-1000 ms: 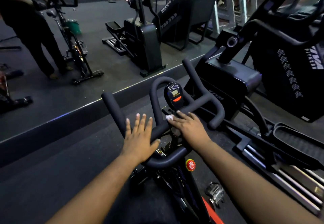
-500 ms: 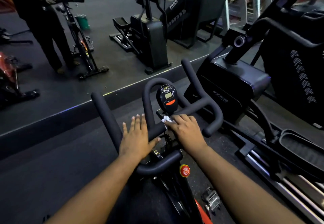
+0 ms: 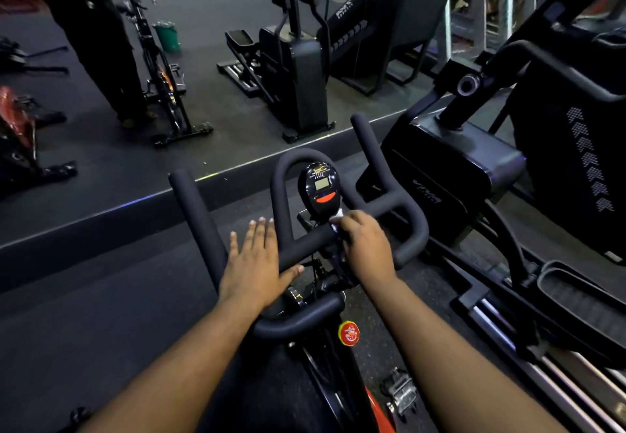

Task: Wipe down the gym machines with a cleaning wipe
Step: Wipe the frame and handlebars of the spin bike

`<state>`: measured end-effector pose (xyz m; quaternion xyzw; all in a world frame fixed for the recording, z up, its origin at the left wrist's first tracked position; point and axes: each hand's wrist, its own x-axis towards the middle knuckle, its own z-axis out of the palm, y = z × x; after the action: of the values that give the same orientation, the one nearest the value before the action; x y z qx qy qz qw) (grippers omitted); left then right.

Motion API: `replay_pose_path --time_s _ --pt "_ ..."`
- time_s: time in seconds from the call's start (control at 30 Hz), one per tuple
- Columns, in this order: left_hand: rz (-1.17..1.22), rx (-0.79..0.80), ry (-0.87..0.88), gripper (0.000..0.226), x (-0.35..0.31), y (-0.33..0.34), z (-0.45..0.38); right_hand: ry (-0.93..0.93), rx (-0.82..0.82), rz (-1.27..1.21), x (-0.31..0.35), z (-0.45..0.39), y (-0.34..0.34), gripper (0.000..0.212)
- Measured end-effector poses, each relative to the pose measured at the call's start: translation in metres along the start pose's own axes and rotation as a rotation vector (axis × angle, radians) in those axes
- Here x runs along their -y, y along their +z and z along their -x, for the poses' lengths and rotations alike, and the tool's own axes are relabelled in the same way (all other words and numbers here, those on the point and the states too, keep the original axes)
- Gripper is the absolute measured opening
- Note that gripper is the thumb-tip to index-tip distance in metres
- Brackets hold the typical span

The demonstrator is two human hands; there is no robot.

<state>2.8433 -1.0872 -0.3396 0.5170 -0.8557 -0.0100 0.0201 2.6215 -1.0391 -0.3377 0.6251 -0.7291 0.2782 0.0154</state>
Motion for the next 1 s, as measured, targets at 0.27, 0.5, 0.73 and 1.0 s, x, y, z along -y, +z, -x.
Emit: replay_pose_path --time_s 0.27,0.5,0.73,1.0 --pt "0.056 0.009 0.024 0.113 0.005 0.002 0.0 0.111 -0.128 -0.244 0.024 0.008 -0.038 0.05" --pt "0.316 -0.005 0.067 0.109 0.014 -0.002 0.003 -0.23 0.144 0.087 0.082 0.021 -0.011 0.068" --pt "0.093 -0.089 0.075 0.102 0.026 -0.002 0.025 -0.258 0.4 0.154 0.079 0.033 0.02 0.064" --pt "-0.08 0.034 0.086 0.091 0.025 -0.007 0.018 -0.549 0.446 0.263 0.064 0.005 0.016 0.06"
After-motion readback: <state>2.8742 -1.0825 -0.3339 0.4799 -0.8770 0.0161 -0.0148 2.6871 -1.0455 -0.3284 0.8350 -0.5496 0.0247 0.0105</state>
